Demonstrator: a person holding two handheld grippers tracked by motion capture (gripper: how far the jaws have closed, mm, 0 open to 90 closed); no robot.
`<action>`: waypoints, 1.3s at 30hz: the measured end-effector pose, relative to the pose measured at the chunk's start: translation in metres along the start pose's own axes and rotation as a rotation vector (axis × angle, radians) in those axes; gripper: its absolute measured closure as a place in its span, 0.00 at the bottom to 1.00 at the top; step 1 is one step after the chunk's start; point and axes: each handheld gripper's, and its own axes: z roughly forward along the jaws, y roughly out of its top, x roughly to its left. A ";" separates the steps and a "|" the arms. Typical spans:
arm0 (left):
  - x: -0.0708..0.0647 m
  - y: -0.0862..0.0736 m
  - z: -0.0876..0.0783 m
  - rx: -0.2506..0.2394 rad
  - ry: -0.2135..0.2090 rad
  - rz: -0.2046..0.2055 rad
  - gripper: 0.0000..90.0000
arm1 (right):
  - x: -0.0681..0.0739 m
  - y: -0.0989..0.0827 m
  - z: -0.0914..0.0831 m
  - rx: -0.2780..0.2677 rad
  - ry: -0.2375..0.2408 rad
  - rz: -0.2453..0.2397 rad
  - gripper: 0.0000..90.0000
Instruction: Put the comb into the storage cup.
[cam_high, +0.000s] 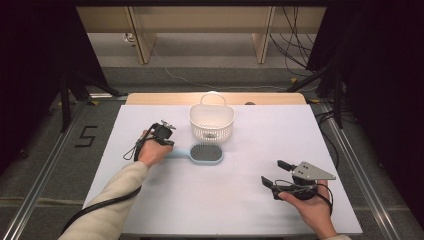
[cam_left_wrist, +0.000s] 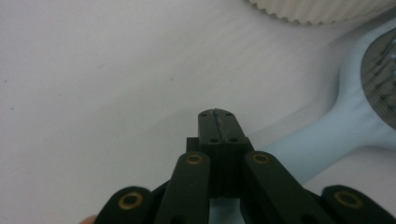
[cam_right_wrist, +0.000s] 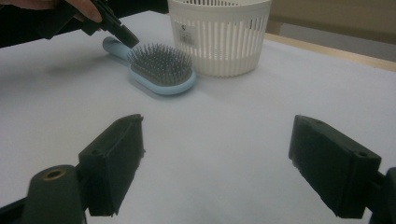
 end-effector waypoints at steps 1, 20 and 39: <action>0.000 -0.001 0.000 0.005 -0.002 -0.002 1.00 | 0.000 0.000 0.000 0.001 0.001 0.002 0.21; -0.024 -0.035 -0.023 0.076 -0.109 0.059 1.00 | 0.000 0.000 0.001 0.006 0.001 0.000 0.21; -0.053 -0.061 -0.044 0.080 -0.158 0.073 1.00 | 0.000 -0.001 0.001 0.011 -0.001 0.004 0.22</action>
